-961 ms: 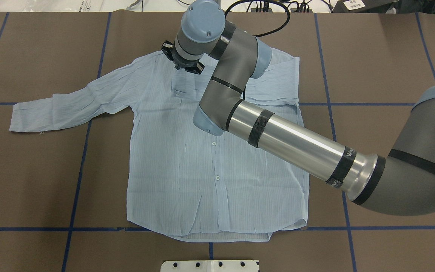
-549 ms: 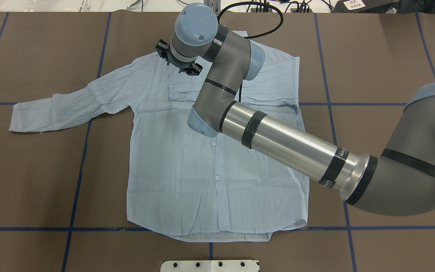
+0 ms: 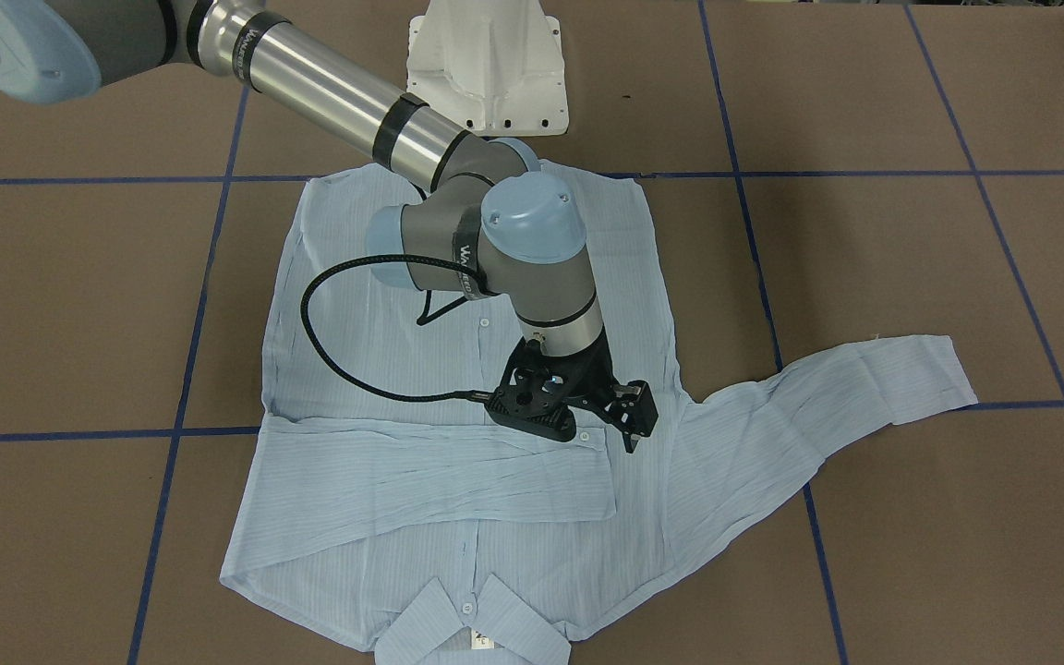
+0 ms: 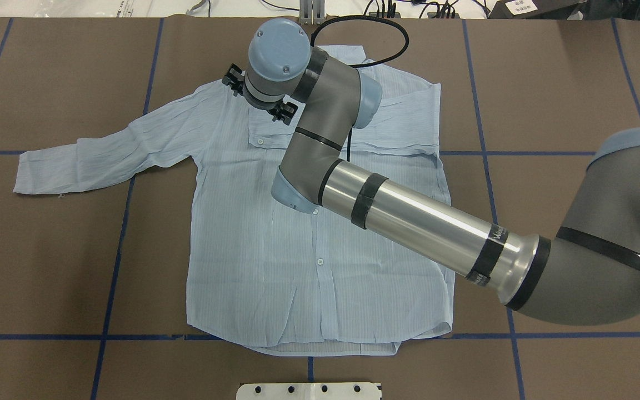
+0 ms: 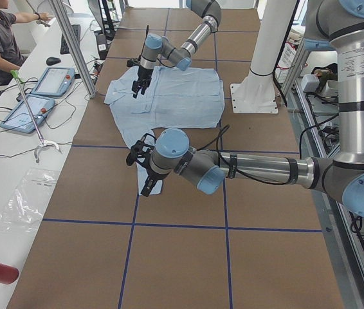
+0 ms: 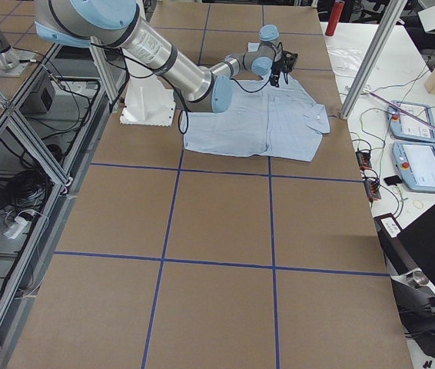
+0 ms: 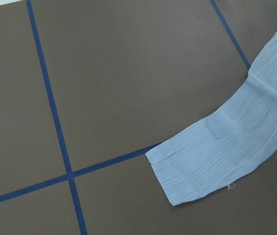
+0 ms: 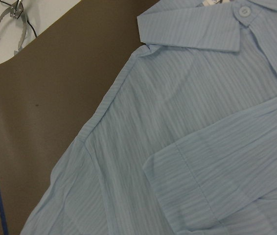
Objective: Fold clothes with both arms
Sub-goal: 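Lay the sleeve on the chest, open the right gripper while the left arm approaches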
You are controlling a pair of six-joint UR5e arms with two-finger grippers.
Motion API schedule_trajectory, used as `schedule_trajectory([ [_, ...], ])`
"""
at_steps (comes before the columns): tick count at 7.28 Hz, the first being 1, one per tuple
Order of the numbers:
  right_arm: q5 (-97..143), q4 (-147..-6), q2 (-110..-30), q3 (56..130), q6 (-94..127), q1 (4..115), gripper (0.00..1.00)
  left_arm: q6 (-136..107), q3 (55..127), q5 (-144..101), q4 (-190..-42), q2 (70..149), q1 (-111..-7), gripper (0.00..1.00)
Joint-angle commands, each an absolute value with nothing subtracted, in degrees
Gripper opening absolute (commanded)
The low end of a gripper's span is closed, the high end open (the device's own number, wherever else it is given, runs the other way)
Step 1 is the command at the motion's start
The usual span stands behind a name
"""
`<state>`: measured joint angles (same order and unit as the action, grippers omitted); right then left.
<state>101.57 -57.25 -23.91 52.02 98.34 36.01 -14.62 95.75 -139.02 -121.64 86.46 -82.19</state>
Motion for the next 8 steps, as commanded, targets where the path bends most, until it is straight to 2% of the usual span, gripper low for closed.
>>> schedule_trajectory([
  [1,104.4,-63.5,-32.6,64.8,98.3,36.7,0.99,-25.6,86.3,-138.6,-121.9,94.2,-75.2,1.0],
  [3,107.7,-65.2,-39.9,73.3,97.9,38.4,0.99,-33.2,80.4,-138.4,-123.2,98.8,-70.6,1.0],
  [6,112.2,-65.4,-48.7,82.4,97.2,41.9,0.99,-33.2,72.6,-138.3,-134.0,99.4,-67.4,1.0],
  [8,112.2,-65.4,-55.3,88.3,94.1,42.6,0.99,-35.7,71.7,-137.1,-134.6,99.5,-67.1,1.0],
])
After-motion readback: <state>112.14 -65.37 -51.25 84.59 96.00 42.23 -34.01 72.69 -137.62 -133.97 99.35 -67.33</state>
